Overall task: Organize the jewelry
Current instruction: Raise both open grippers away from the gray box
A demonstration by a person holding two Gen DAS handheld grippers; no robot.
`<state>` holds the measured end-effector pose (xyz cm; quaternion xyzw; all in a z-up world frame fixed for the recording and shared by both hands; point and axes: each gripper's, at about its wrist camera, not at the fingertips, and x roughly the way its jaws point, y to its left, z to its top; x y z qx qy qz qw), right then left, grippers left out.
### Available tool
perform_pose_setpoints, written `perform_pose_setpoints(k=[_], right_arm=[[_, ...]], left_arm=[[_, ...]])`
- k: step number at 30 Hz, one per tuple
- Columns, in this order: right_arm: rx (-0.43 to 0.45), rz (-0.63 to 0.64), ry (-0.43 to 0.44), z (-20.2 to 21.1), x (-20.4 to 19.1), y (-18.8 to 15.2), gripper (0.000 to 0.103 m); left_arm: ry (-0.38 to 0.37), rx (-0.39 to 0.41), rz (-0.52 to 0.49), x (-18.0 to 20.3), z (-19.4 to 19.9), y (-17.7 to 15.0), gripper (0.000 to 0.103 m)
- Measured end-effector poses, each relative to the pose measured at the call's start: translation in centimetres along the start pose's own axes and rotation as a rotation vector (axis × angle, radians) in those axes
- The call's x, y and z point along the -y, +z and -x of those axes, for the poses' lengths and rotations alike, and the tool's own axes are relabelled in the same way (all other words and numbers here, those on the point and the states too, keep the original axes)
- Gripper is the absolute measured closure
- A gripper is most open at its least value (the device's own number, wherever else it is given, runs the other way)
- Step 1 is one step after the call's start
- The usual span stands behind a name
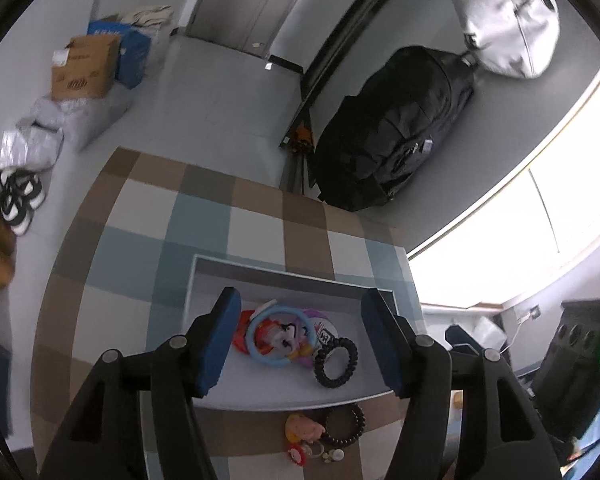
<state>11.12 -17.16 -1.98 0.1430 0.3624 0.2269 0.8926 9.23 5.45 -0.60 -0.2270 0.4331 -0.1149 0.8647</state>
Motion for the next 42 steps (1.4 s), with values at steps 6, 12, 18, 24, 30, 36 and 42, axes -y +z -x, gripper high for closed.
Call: perform_pose_setpoints(k=[6,12,18,24,30,36,42], right_arm=[[-0.005,0.048,-0.044,0.5,-0.2,-0.6,0.0],[0.031,0.13,-0.065,1.3,-1.3,-1.3,0.0],[0.04,0.161,-0.077,1.7,-1.5,-2.0,0.0],[0.047,0.174,-0.082,2.4,-1.4,-3.1,0.0],[0.033,0.2,-0.083,2.9,-1.7,-4.1,0.0],[-0.002,0.158,-0.097,3.2,-0.9,-4.9,0.0],[-0.114,0.1,-0.067,2.4,-0.3,-5.8,0.0]], left_arm=[[0.083,0.021,-0.005,-0.3,0.7,-0.5,0.04],[0.132,0.045,-0.024,-0.5,1.7,-1.6,0.035],[0.139,0.057,-0.064,-0.5,2.5,-2.9,0.035],[0.144,0.045,-0.083,-0.6,2.7,-4.2,0.033],[0.15,0.035,-0.083,-0.4,2.5,-6.0,0.032],[0.213,0.024,-0.129,0.3,1.9,-7.5,0.032],[0.253,0.057,-0.168,1.0,2.4,-8.1,0.032]])
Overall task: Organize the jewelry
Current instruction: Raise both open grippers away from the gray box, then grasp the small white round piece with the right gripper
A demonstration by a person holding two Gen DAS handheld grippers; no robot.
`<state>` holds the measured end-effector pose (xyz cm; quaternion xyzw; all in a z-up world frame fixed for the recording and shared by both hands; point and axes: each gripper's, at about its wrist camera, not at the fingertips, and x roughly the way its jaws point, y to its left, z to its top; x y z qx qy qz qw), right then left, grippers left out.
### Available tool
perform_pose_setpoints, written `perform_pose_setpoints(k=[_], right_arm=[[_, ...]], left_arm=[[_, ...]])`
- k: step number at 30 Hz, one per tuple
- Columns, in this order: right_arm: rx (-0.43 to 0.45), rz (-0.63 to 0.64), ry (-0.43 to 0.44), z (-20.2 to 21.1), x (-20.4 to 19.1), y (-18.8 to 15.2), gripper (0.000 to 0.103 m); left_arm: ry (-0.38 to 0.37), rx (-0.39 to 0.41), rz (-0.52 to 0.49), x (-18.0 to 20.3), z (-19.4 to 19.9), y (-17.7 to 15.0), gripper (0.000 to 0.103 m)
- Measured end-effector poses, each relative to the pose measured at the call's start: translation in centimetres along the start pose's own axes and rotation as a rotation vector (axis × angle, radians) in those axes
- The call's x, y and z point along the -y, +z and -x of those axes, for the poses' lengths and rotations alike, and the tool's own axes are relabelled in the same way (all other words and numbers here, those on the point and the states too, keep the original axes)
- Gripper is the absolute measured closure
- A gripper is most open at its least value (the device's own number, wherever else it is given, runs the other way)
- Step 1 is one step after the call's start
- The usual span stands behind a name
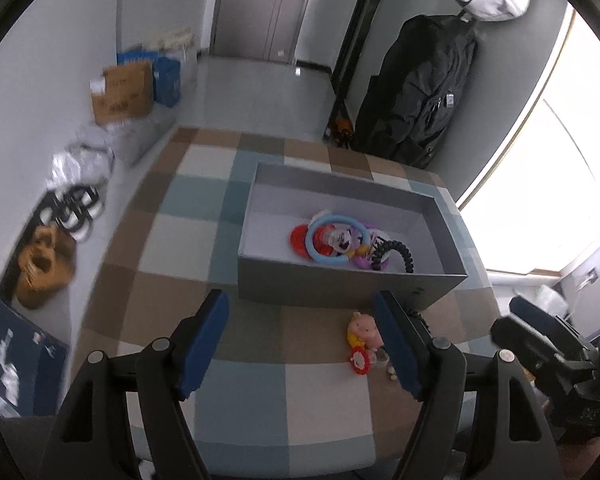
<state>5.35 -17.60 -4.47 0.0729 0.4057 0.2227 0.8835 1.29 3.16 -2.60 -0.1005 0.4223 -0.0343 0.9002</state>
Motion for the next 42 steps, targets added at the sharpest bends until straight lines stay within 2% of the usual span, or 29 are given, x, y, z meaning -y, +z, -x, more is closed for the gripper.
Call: perform_pose_setpoints(k=[2,6,8,9,11,14,16,22,27,29,31,42], right_arm=[[-0.024,-0.002,-0.001,-0.3,-0.2,-0.5,0.0],[-0.075,-0.008,-0.03,-1.1,-0.3,-1.4,0.0],[-0.108,-0.009,-0.035,-1.6,-0.4,-1.9,0.005],[-0.117,-0.008,-0.038,-1.7,-0.5,-2.1,0.011],[-0.141,-0.007,-0.037,-2.1,-0.7,-2.5,0.014],[-0.177,0.004,-0.015,-2.8,-1.1,-3.3,0.028],[-0.195,0.027,-0.026,-3.2,-1.7,-3.7,0.039],[-0.219,0.065,-0.045,-3.8,-2.8,-4.2,0.06],[-0.217,0.07,-0.049,-4.2,-2.9,-4.0,0.061],[-0.218,0.07,-0.048,-4.4,-2.9,-4.0,0.066],[-0.228,0.075,-0.044,-4.8,-3.2,-4.1,0.076],[-0.216,0.128,-0.09,-6.0,-4.5,-3.7,0.076]], left_arm=[[0.025,0.023,-0.025,0.4,0.3,-0.2,0.032],[0.03,0.023,0.006,-0.1,0.5,-0.3,0.032],[0.041,0.017,0.022,-0.4,0.3,-0.4,0.032],[0.042,0.016,0.029,-0.6,0.4,-0.4,0.032],[0.054,0.019,0.029,-0.7,0.4,-0.4,0.032],[0.063,0.021,0.033,-0.8,0.4,-0.5,0.032],[0.06,0.014,0.03,-0.8,0.3,-0.5,0.032],[0.056,-0.005,0.034,-1.3,0.1,-0.6,0.032],[0.013,-0.089,0.054,-1.7,-0.6,-0.8,0.032],[0.01,-0.104,0.057,-1.7,-0.8,-0.8,0.032],[-0.001,-0.119,0.065,-1.8,-1.0,-0.8,0.032],[-0.025,-0.148,0.108,-2.6,-1.4,-0.8,0.032]])
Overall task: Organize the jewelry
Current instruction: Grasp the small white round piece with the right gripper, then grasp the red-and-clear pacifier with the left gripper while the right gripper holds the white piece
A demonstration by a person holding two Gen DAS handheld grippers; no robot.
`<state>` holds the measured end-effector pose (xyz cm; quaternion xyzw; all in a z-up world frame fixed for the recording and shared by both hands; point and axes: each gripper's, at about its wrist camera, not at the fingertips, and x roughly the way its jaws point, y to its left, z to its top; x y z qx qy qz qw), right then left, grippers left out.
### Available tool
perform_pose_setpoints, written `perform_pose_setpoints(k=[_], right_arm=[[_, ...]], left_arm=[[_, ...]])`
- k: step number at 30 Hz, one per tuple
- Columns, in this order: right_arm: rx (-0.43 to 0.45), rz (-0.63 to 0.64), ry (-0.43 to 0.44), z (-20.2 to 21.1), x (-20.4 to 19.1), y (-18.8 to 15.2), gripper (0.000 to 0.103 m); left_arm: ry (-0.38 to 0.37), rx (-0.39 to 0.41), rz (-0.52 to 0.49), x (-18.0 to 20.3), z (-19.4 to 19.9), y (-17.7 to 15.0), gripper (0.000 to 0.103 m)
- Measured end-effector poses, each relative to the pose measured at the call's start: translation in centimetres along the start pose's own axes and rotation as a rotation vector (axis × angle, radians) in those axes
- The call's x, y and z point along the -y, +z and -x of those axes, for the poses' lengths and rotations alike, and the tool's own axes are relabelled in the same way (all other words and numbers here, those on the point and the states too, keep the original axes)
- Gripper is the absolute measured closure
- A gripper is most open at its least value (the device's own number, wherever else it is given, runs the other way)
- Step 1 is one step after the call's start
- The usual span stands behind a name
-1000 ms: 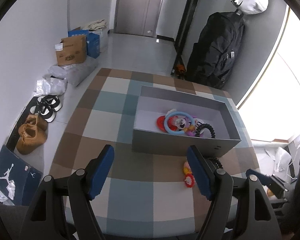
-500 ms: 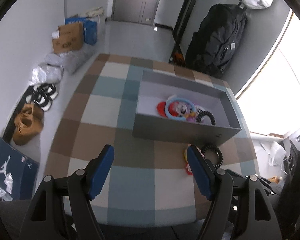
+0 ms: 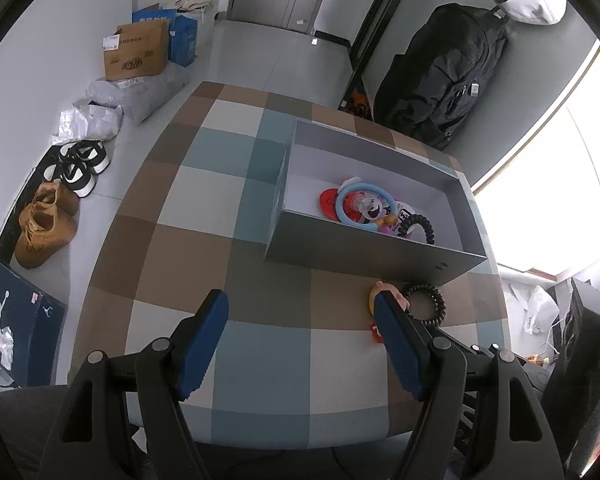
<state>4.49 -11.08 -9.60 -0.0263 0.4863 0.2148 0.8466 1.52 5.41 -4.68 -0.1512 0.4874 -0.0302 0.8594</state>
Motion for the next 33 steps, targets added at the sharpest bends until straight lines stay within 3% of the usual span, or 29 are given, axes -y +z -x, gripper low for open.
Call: perform_pose_setpoints(k=[2,4,13,21,27,33], right_arm=[[0.001,0.02,-0.018,-0.1,-0.4,0.0,0.077],[-0.002,0.045,-0.046,-0.2,-0.7,0.0,0.091],[0.016,0.055,-0.032,0.5,-0.5,-0.2,0.091],[0.05,-0.044,0.032,2.3,1.8,0.1,0.091],[0.101,-0.103,0.054,4.2,3.5,0.3,0.091],[0.117,-0.166,0.09,5.1,5.2,0.1,0.091]], left_arm=[[-0.002,-0.003,0.0,-0.1,0.0,0.1,0.032],[-0.002,-0.01,0.003,-0.1,-0.2,0.0,0.032],[-0.043,-0.043,0.005,0.0,-0.7,-0.1,0.032],[-0.061,-0.087,-0.027,0.9,-1.9,-0.8,0.032],[-0.107,-0.111,-0.106,2.9,-2.5,-1.5,0.032],[-0.103,-0.125,-0.181,5.0,-3.5,-2.2,0.032]])
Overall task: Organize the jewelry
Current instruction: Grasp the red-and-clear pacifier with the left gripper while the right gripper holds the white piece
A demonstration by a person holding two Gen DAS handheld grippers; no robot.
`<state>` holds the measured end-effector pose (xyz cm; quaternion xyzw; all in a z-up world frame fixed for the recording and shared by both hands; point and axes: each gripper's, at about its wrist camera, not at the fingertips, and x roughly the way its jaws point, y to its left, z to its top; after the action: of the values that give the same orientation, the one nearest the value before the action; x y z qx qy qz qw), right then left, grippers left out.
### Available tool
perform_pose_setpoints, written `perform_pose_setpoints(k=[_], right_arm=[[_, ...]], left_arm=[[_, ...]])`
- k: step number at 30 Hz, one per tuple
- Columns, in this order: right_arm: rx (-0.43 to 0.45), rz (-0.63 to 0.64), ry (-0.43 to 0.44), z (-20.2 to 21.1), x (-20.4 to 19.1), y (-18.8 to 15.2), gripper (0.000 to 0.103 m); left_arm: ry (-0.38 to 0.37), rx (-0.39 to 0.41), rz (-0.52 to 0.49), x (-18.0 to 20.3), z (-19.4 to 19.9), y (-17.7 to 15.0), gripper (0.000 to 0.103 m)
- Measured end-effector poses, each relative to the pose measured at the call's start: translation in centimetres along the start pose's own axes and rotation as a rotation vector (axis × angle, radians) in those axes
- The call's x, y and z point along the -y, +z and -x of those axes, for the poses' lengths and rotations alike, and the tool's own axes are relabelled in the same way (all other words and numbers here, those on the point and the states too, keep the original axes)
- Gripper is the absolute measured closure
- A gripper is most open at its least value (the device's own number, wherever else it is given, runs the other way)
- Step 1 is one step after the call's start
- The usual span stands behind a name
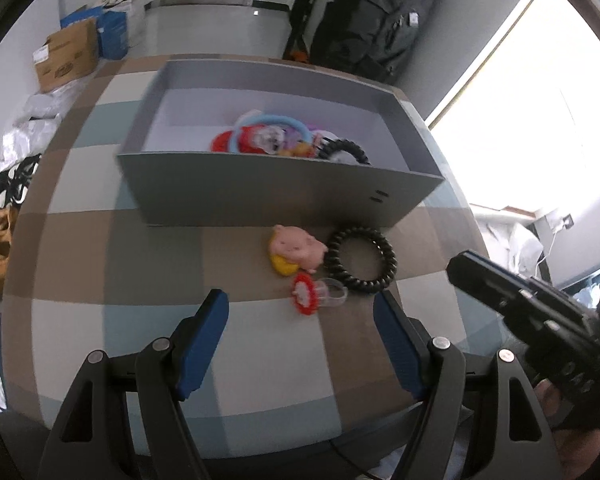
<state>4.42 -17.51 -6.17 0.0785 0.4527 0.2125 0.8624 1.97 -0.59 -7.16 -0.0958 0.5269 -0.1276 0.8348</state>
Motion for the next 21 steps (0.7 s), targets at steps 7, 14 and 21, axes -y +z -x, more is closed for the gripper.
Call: perform_pose_setpoints(k=[7,14,21], right_arm=[[0.013,-0.037,0.006,0.8,1.3,0.1,0.091],[0.018,-0.058,0.021,1.4,1.8,0.0,0.091],[0.013,-0.063,0.028,1.4,2.0,-0.1,0.091]], left_arm=[[0.014,-0.016,-0.031,0.9,-0.7,0.1,0.042],[0.039,-0.019,-0.07,1.5,-0.9,-0.2,0.061],[0.041,-0.009,-0.106,2.1,-0.7,-0.6,0.078]])
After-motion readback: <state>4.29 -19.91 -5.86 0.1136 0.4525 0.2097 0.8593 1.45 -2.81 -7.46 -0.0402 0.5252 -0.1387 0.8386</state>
